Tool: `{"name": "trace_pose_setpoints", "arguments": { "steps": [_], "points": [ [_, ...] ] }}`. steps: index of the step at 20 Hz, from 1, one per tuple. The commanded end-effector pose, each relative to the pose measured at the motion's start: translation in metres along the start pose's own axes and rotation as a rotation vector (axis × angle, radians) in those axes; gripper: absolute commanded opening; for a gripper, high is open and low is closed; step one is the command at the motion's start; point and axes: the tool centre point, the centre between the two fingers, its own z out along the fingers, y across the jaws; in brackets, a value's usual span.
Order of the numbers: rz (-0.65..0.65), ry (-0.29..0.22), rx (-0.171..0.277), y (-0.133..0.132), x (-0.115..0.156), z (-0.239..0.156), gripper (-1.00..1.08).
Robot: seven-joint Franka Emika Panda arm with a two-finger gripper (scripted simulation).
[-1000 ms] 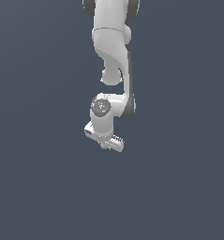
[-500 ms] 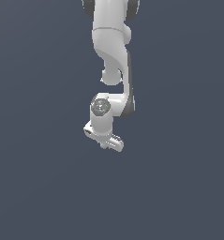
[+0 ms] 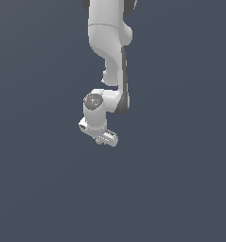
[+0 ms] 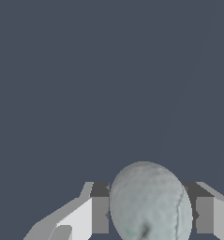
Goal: Pick up the object and move it to a goal position.
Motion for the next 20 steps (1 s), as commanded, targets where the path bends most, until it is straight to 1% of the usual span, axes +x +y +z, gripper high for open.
{"name": "trace_pose_setpoints", "arguments": {
  "steps": [1,8,12,16,20],
  "points": [
    [0.001,0.001,0.0,0.02,-0.005,-0.002,-1.0],
    [0.001,0.001,0.0,0.089,-0.025,-0.007,-1.0],
    [0.001,0.001,0.0,0.124,-0.034,-0.009,-1.0],
    [0.001,0.0,0.0,0.151,-0.041,-0.011,-1.0],
    [0.001,0.0,0.0,0.168,-0.045,-0.012,-1.0]
  ]
}}
